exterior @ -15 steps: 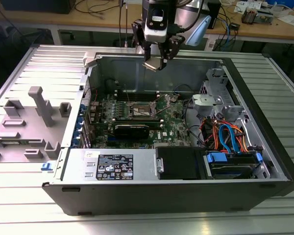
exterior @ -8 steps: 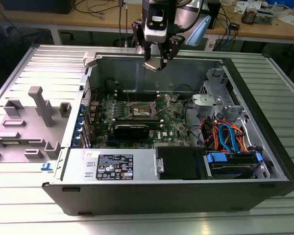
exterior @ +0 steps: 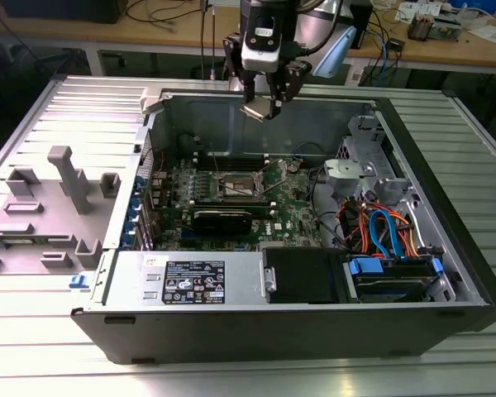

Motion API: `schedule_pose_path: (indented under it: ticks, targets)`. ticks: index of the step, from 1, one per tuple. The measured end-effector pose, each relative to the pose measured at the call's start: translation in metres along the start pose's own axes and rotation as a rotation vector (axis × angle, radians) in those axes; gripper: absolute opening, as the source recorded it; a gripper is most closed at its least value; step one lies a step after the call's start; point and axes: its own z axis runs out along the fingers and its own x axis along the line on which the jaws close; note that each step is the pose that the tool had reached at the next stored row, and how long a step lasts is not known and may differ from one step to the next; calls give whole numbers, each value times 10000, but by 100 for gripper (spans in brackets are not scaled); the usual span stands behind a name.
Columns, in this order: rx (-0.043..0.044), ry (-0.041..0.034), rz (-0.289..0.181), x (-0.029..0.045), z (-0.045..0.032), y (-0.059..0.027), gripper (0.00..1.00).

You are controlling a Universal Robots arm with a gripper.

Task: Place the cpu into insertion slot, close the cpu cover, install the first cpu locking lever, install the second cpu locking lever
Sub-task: 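Place the cpu into insertion slot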

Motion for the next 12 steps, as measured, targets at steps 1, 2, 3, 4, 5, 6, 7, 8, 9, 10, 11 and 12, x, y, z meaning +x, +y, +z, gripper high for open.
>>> schedule_pose_path:
  ticks: [1,2,3,4,5,6,7,8,9,10,11,12]
  targets:
    - [-4,-10,144,0,2,-1,55]
    - [-5,-20,308,0,4,-1,55]
    - [-5,-25,399,0,4,-2,55]
    - [-5,-29,500,-1,6,-2,55]
    - [-4,-35,636,-1,7,-3,55]
    - [-5,-44,791,-2,10,-4,55]
    - [-6,-53,920,-2,12,-4,55]
    - [-6,-58,1024,-2,14,-5,55]
    - [-6,-67,1192,-3,16,-5,55]
    - [-5,-71,1276,-3,17,-6,55]
    - [-3,-73,1343,-4,17,-7,55]
    - [-2,-73,1374,-4,17,-7,55]
